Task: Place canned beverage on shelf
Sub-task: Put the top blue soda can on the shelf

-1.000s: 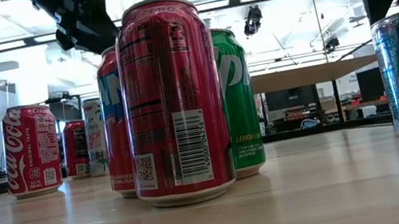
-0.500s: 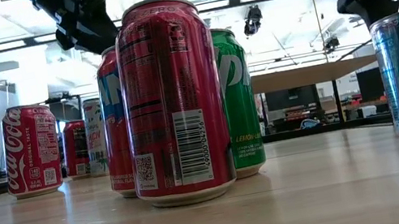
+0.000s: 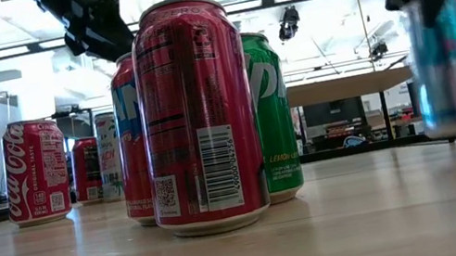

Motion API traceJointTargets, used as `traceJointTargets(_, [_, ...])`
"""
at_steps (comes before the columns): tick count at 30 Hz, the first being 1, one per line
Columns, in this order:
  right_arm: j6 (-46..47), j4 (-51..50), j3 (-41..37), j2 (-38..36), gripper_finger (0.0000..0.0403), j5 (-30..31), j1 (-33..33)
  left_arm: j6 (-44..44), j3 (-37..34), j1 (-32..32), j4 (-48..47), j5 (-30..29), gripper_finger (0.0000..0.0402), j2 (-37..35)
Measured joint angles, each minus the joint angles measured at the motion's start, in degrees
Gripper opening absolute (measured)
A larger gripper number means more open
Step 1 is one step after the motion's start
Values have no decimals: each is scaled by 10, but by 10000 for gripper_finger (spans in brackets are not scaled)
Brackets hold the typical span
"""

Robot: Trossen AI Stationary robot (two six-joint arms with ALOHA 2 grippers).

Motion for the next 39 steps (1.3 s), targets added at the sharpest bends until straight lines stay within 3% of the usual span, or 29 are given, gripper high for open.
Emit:
traceJointTargets(5, [75, -57, 81, 2, 227, 1, -72, -2, 0, 0, 0, 0, 215, 0])
traceJointTargets(10, [80, -143, 182, 25, 229, 19, -154, -1, 0, 0, 1, 0, 199, 0])
traceJointTargets(24, [-104, -287, 447, 145, 232, 48, -342, 1, 0, 0, -33, 2, 148, -2])
traceJointTargets(32, [-166, -316, 526, 192, 233, 47, -473, -23, -1, 0, -56, 2, 120, -7])
traceJointTargets(39, [-209, -317, 534, 225, 233, 67, -598, -26, -1, 0, -62, 1, 107, -7])
